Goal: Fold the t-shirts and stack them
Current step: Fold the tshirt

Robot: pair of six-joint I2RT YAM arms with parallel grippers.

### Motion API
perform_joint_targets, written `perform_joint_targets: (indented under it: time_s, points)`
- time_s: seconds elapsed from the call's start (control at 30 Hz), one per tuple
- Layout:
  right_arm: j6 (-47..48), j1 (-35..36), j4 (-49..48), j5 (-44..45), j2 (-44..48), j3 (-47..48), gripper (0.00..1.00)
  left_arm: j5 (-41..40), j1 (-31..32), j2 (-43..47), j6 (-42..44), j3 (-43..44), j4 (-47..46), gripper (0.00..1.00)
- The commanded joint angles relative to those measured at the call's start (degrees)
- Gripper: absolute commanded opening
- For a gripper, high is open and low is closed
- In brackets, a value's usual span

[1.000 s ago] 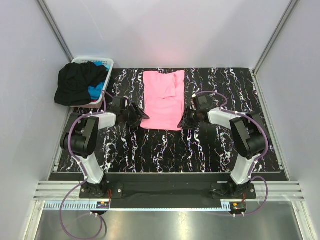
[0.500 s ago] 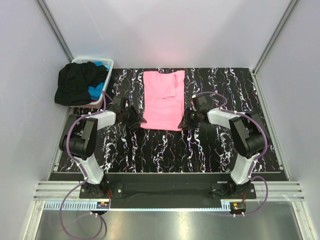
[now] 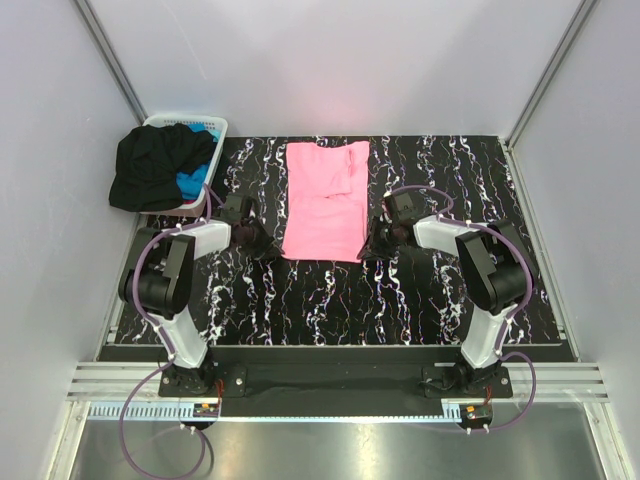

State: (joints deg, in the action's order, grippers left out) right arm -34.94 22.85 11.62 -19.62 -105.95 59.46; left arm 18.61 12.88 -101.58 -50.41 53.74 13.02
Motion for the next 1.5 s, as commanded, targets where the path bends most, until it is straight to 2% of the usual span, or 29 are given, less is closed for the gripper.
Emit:
perform_joint_targets:
  time_s: [0.0,0.03,0.07,0.4,0.6,0.77,1.03,1.2,1.47]
  points:
    - [-0.2,-0.1,-0.4,0.4,-1.0,1.7,0.15,-3.9,0.0,-2.4,2.4,-0.8,5.1,0.00]
    - [-0.1,-0.1,-0.3,0.5,-0.8,1.9,0.05,-3.8,0.0,-2.5,2.5,-0.7,5.2,0.00]
    - [-0.1,-0.2,-0.1,0.6,-0.8,2.1,0.01,-3.5,0.0,-2.7,2.6,-0.7,5.1,0.00]
    - [0.4,-0.1,3.7,2.1,4.0,1.5,0.00,-1.4,0.0,-1.2,3.7,-0.6,5.1,0.00]
    - [-1.5,0.4,4.8,3.5,10.7,-5.0,0.00,-1.8,0.1,3.7,3.5,-5.6,4.7,0.00]
    - [-3.0,2.0,4.8,3.6,14.9,-10.5,0.00,-1.8,0.9,10.7,2.8,-11.3,3.9,0.00]
    - [-6.8,6.8,5.9,5.0,23.8,-17.5,0.00,-1.9,6.4,23.8,1.1,-17.3,4.8,0.00]
    - [-9.4,9.4,8.6,6.7,32.4,-20.5,0.00,-4.6,9.8,32.6,-1.3,-20.3,8.2,0.00]
    - [-11.6,13.0,15.5,10.5,40.6,-20.3,0.00,-10.2,13.0,44.2,-5.4,-22.3,15.8,0.00]
